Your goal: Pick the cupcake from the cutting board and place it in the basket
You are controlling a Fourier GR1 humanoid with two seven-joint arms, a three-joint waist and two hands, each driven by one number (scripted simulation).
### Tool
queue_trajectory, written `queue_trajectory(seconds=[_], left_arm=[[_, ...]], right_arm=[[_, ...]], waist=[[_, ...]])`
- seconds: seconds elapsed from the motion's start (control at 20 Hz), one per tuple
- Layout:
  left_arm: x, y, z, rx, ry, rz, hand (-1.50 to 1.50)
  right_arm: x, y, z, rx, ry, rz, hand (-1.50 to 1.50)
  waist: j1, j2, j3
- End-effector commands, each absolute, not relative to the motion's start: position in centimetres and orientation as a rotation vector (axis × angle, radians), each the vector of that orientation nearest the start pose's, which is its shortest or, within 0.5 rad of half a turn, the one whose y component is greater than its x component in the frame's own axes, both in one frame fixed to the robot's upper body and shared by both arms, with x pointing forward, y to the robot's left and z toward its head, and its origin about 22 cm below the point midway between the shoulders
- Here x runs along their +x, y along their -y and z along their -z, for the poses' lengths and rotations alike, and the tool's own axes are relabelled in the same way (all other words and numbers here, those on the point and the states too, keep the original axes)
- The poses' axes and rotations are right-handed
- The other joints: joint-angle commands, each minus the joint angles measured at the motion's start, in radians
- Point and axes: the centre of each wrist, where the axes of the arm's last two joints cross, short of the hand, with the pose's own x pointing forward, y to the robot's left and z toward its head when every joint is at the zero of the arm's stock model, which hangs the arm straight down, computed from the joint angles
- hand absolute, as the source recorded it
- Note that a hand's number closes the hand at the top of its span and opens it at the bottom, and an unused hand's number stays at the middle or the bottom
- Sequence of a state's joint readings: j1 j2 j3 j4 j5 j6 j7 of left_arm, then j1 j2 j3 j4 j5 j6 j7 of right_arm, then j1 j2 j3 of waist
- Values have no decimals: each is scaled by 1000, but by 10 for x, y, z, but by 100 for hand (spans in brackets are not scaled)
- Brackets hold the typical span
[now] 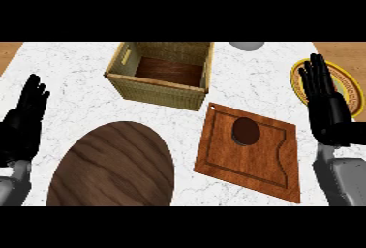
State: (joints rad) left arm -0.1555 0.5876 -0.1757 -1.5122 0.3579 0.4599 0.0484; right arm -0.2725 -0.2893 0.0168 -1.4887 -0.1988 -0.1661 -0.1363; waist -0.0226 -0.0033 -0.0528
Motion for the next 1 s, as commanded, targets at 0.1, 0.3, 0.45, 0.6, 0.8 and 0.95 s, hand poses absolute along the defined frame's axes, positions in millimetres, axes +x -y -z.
queue_trajectory(seconds=[0.1, 0.3, 0.45, 0.6, 0.8, 0.95], left_arm=[[251, -293, -12, 243, 1348, -20, 0], [226, -280, 26, 147, 1123, 67, 0], [209, -271, 42, 130, 1051, 58, 0], [203, -303, 43, 158, 1021, 19, 0], [201, -300, 50, 176, 1009, 30, 0], [194, -288, 56, 157, 983, 9, 0]], right_arm=[[325, 229, -90, 244, 1899, -227, 150], [321, 170, -113, 641, 1918, -714, 150], [301, 133, -80, 859, 1808, -774, 150], [275, 114, -67, 682, 1862, -857, -150], [295, 143, -91, 256, 1872, -1011, -150], [316, 184, -147, -136, 1903, -1191, -150]], waist=[[63, 17, 53], [132, 33, 51], [73, 11, 53], [30, 1, 52], [19, -2, 51], [0, -11, 48]])
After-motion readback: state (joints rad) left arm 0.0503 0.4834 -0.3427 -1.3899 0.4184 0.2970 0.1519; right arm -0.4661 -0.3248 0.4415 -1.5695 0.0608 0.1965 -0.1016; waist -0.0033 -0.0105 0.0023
